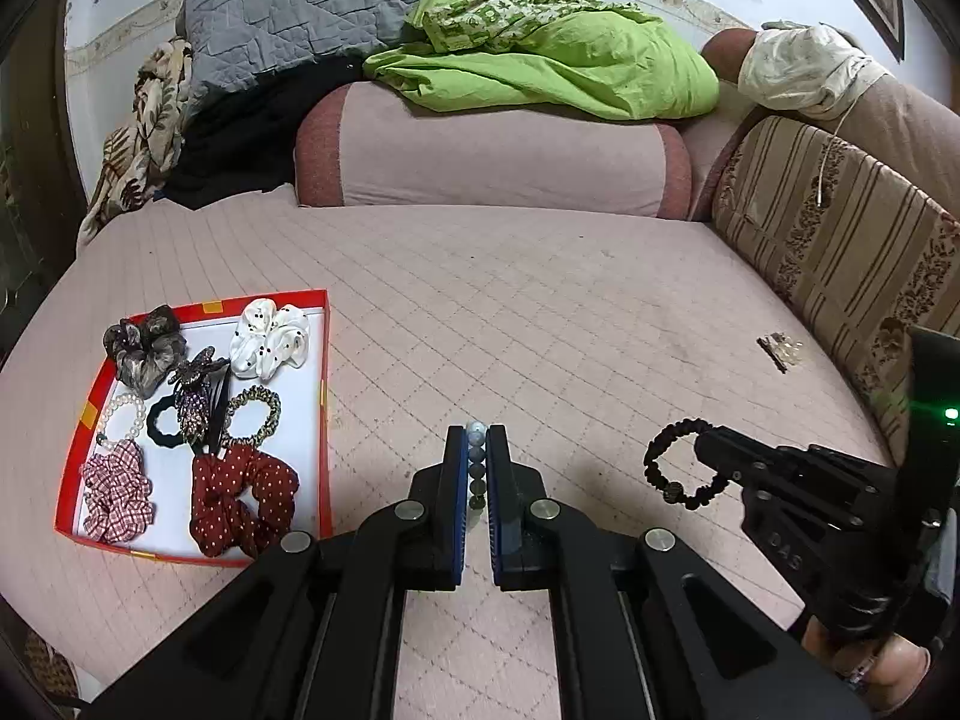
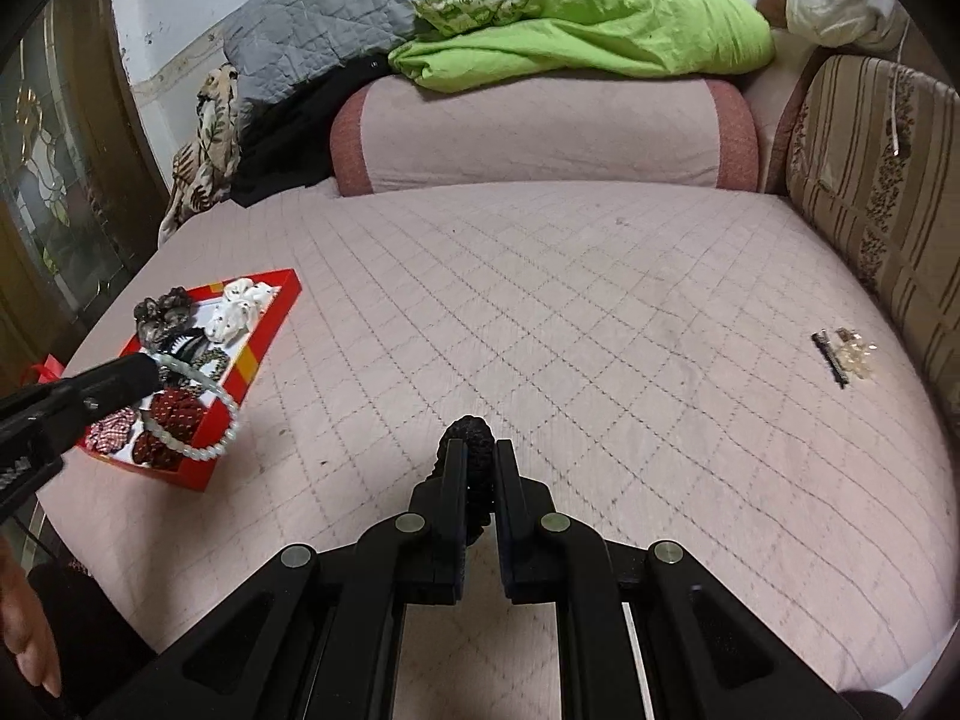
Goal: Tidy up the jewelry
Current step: 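Carry hair tie and bead bracelet to the tray and release both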
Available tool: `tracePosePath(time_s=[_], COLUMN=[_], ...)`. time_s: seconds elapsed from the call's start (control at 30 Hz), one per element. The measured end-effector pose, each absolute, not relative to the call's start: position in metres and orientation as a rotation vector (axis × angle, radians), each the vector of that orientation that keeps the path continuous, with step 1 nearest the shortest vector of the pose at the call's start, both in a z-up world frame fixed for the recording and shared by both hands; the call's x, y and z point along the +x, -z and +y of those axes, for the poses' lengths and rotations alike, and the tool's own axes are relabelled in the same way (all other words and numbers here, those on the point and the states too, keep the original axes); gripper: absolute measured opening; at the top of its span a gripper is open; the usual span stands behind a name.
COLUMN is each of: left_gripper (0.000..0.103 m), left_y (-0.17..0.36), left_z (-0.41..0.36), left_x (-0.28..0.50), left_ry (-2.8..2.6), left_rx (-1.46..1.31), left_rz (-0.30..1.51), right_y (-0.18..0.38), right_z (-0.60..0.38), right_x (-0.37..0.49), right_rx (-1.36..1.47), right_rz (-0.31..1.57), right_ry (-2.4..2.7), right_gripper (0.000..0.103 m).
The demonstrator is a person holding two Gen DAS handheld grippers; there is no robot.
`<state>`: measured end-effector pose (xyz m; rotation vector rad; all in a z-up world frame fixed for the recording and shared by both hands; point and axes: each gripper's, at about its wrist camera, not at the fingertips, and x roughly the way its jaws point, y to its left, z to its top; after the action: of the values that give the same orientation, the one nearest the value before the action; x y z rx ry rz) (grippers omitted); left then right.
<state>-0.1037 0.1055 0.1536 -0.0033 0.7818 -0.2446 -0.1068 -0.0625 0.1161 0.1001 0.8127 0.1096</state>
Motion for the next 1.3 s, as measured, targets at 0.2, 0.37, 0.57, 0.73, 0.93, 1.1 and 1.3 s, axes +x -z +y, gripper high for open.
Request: tracePosePath(time_s=[0.2,0.37,0.57,0.73,0.93,1.1,1.3], left_gripper=[0.005,0.005,0.005,0.005,0.005,0.005,0.005], left_y=[-0.166,-0.173,-0.174,-0.174,-0.170,-0.164,-0.158], left_z=[0.113,0.129,0.158,0.194,0.245,0.275,0.293], left_x=[-0.119,-0.127,-0.131,-0.130,-0.125,-0.125,-0.117], left_ry=[0.235,0.206,0.120,0.025,-0.080,-0.140,-0.204], left_rx=[-0.011,-0.023,-0.034,-0.061,-0.131,-0.168,-0.154], left_rz=[0.732,0.711,0.700,0.698,0.707,0.706,0.708], right_y=[-0.139,-0.147,-0.153,-0.159,-0.163,-0.163,-0.156], right_z=[-0.050,-0.032,-0.003,0.023,0.052,0.077,0.106], right_x=[-0.125,-0.130,-0.135,-0.129,-0.113,-0.104,-0.094], right_rx=[0.060,0.024,-0.034,-0.099,-0.134,-0.154,-0.196], right_rz=[0.780,0.767,0.754,0.741,0.747,0.744,0.764], right_ry=[-0.104,-0.129,-0.185,-0.240,-0.301,-0.331,-0.363], right_gripper=[0.009,0.009,0.009,0.009,0.009,0.009,0.009])
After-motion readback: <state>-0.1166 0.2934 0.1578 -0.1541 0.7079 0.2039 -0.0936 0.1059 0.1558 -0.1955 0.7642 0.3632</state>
